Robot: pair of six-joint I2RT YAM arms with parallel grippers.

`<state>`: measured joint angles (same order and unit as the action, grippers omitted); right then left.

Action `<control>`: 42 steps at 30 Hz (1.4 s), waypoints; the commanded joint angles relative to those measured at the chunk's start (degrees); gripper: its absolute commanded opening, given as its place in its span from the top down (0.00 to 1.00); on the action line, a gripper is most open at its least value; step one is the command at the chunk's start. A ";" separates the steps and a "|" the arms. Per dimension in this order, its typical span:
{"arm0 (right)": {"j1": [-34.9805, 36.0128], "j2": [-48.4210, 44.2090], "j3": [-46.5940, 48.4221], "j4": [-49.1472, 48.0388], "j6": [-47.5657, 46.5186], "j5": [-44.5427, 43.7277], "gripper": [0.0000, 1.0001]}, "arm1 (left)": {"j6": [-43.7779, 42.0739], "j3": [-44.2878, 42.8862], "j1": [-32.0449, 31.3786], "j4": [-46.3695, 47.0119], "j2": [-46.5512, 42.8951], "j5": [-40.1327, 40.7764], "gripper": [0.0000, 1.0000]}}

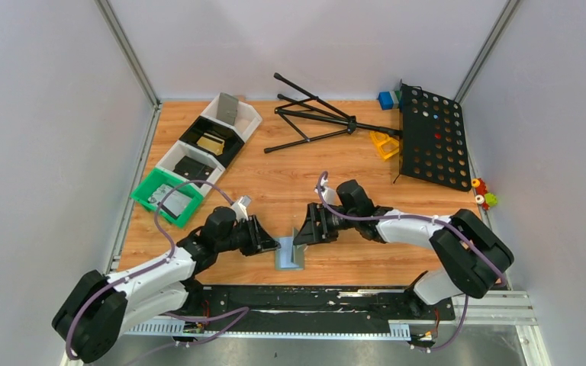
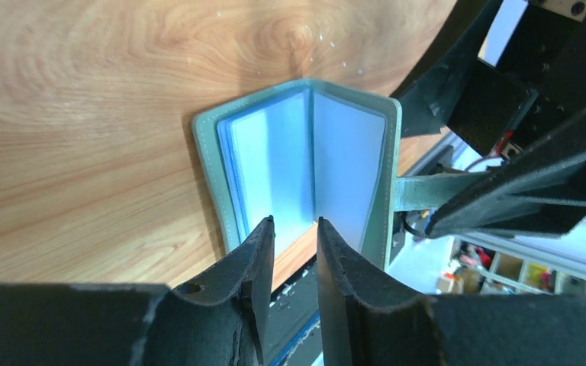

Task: Take the credit cards out of the card holder
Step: Close the card holder at the center of the board.

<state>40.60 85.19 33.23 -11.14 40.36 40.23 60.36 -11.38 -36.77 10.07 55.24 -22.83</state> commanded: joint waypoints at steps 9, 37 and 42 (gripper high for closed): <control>4.47 -5.77 3.19 1.92 -3.06 0.61 0.25 | -8.59 -6.47 -0.29 -23.26 -9.10 14.76 0.64; 8.17 2.54 11.91 13.84 -7.48 -10.50 0.31 | -11.82 -9.03 -0.23 -36.79 -15.47 25.69 0.61; 8.05 0.84 10.98 19.09 -7.53 -18.35 0.35 | -12.05 -10.70 -0.27 -42.10 -20.34 28.96 0.55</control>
<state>48.62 87.90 43.38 2.20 34.52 29.41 49.67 -18.98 -36.77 -26.87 37.71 0.84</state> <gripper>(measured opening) 0.666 0.435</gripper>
